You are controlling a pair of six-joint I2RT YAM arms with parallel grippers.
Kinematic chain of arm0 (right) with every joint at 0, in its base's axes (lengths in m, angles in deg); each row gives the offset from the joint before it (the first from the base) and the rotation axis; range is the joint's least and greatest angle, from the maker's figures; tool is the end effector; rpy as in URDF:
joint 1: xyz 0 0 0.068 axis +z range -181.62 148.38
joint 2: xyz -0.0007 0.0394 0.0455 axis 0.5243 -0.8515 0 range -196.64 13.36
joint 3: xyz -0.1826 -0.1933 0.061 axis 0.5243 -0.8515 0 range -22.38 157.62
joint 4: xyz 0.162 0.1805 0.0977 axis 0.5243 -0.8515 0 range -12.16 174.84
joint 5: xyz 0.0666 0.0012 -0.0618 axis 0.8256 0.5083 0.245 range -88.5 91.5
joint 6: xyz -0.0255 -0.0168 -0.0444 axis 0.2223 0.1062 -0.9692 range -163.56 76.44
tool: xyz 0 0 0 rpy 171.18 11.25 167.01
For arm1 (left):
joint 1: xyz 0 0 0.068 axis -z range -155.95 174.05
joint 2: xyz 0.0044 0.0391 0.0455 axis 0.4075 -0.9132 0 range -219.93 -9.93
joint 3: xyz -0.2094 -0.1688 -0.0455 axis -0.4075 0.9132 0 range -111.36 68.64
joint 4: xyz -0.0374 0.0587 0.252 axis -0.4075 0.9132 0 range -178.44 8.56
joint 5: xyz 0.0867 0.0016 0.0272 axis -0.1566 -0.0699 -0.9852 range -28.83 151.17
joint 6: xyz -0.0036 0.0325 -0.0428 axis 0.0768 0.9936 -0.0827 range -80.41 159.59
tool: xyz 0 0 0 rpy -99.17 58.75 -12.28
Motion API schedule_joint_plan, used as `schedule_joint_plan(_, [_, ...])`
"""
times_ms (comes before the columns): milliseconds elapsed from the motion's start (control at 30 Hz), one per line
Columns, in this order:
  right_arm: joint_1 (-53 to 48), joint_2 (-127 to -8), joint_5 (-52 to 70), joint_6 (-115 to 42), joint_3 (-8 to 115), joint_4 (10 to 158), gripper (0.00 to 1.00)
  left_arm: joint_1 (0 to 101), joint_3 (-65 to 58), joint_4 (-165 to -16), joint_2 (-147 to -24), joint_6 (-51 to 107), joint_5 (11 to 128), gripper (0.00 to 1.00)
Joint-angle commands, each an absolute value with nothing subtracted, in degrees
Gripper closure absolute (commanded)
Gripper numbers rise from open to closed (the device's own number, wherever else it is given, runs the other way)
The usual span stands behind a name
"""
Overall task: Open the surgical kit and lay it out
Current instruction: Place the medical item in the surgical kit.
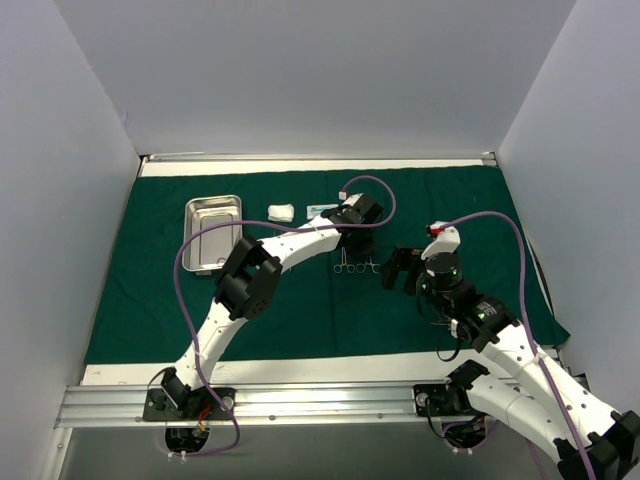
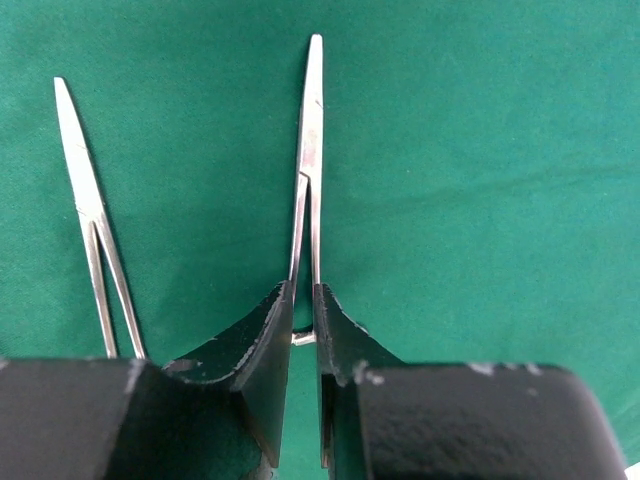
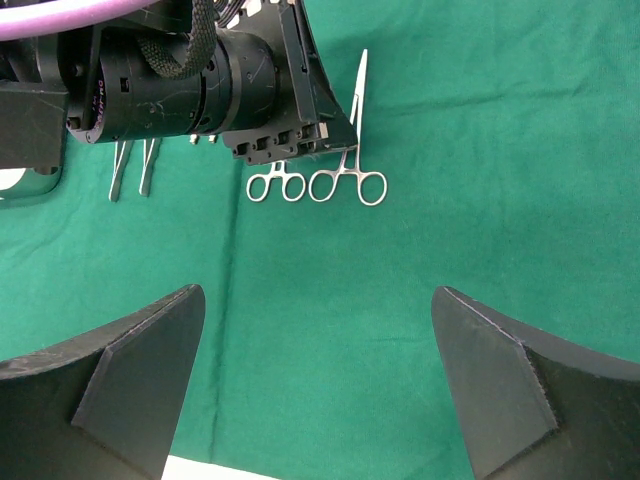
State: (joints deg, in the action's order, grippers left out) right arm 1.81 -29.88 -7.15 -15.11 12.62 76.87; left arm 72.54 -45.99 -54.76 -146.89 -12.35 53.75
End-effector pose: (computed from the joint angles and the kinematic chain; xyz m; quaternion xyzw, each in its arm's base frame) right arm 0.1563 0.0966 0.2882 0.0106 0.7987 0.2560 0.5445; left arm 0.3503 -0.3888 0.1655 -0.0477 0.9533 -0.1845 0.2342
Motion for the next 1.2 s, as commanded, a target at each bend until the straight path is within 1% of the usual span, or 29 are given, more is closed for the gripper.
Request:
schedule_joint_plan(0, [2.04, -29.79, -8.08, -14.73, 11.99, 77.89, 0.08, 73.09, -47.03, -55.48, -146.33, -13.23, 54.75, 0.76])
schedule_joint_plan(333, [2.04, -29.71, -7.99, -14.73, 11.9, 77.89, 0.08, 73.27, -46.15, -55.83, -146.24, -13.85, 55.46, 0.76])
schedule_joint_plan(600, [2.04, -29.44, -7.82, -14.81, 12.16, 77.89, 0.09, 73.09, -45.97, -53.9, -143.26, -12.45, 51.69, 0.76])
schedule_joint_plan(967, [2.04, -28.91, -7.2, -16.75, 15.5, 78.16, 0.08, 70.81, -43.69, -49.85, -131.49, -5.33, 41.93, 0.62])
schedule_joint_plan(1067, [2.04, -29.88, -7.46, -17.36, 16.38, 79.12, 0.09, 68.1, -38.97, -49.68, -126.22, -2.43, 40.69, 0.55])
schedule_joint_plan(1167, [2.04, -31.37, -7.29, -17.98, 17.08, 80.17, 0.09, 65.11, -33.69, -49.24, -120.68, 1.33, 41.04, 0.44])
